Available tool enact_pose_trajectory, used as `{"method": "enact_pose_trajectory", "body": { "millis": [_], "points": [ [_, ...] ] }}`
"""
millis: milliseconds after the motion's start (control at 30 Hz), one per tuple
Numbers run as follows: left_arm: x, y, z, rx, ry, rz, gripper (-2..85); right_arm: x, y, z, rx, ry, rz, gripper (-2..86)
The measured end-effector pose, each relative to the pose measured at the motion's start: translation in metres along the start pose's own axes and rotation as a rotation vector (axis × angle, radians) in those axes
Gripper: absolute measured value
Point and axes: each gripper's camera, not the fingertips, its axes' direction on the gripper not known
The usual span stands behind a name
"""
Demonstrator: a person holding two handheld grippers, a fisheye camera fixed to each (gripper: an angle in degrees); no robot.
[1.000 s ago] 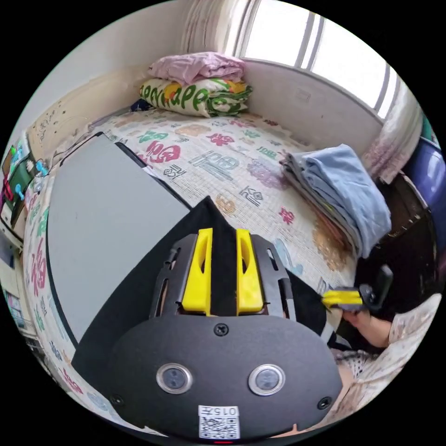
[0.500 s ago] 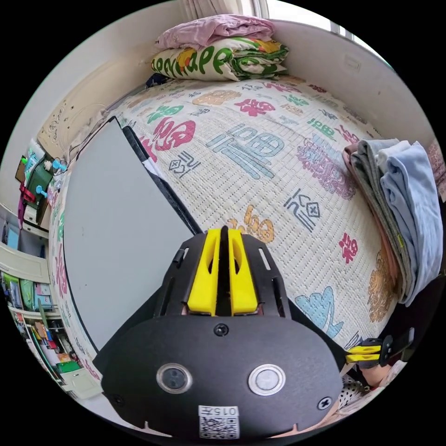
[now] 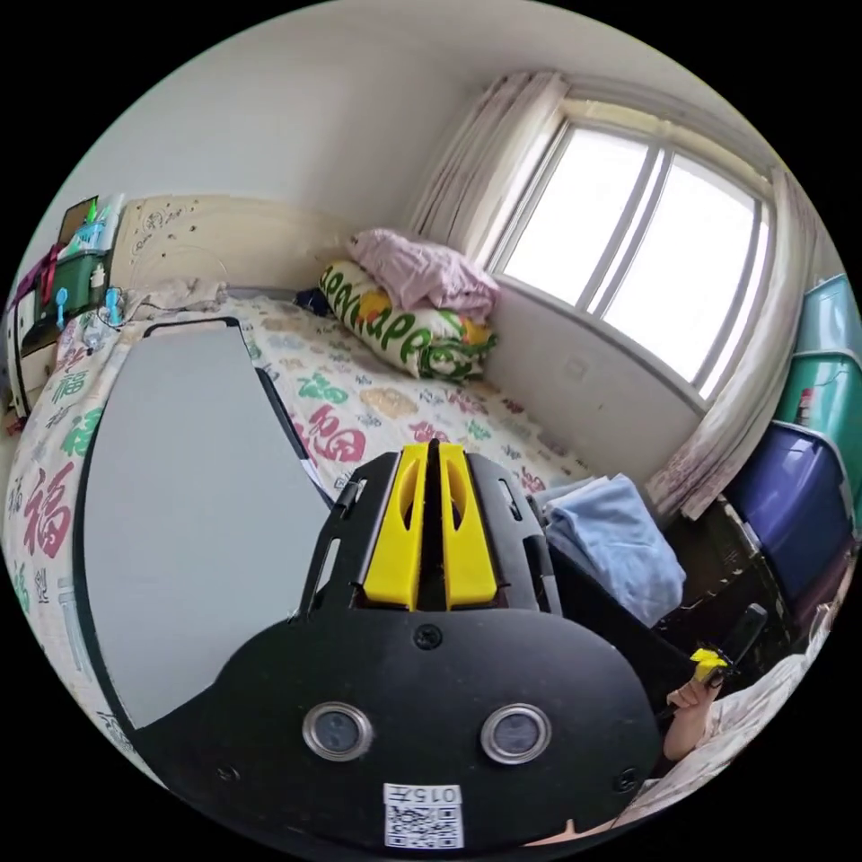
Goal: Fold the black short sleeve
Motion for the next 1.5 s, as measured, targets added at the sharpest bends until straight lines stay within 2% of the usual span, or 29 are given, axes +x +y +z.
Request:
{"method": "enact_pose_trajectory", "body": {
  "millis": [133,233,367,433,467,533,600,733,967,1200,1367,1500],
  "points": [
    [-0.072,0.06,-0.149,0.089,0.015,-0.021,0.4,-0.056,0.052,0.076,-0.258,-0.327,-0.177,0.4],
    [-0.142,0.136,-0.248,0.133,-0.009,-0.049,0.3,-0.093,0.115,0.151,-0.487,-0.455,-0.308,0.5],
    [-0.258,0.25,-0.319,0.035,-0.205,-0.213,0.4,-0.133,0.193,0.235,-0.724,-0.473,-0.504,0.5],
    [-0.303,0.294,-0.325,-0.058,-0.252,-0.3,0.4,-0.147,0.247,0.291,-0.99,-0.441,-0.582,0.5],
    [-0.324,0.319,-0.334,-0.078,-0.3,-0.354,0.5,-0.148,0.26,0.299,-1.022,-0.441,-0.612,0.5],
    [-0.34,0.352,-0.359,-0.002,-0.305,-0.405,1.5,-0.151,0.304,0.316,-1.101,-0.41,-0.692,0.6],
    [-0.351,0.382,-0.384,0.077,-0.186,-0.457,5.8,-0.151,0.335,0.324,-1.143,-0.377,-0.739,0.5],
    [-0.344,0.394,-0.385,0.069,-0.085,-0.41,8.2,-0.152,0.409,0.35,-1.234,-0.288,-0.849,0.5],
    [-0.303,0.344,-0.356,-0.062,-0.211,-0.231,5.1,-0.157,0.501,0.398,-1.33,-0.17,-0.986,0.6],
    [-0.287,0.304,-0.346,-0.123,-0.318,-0.194,1.1,-0.158,0.563,0.454,-1.366,-0.125,-1.028,1.2],
    [-0.256,0.274,-0.359,-0.157,-0.405,-0.2,0.9,-0.15,0.554,0.477,-1.309,-0.157,-0.906,3.8],
    [-0.208,0.259,-0.405,-0.097,-0.335,-0.189,0.9,-0.125,0.498,0.464,-1.124,-0.174,-0.737,5.8]
  ]
}}
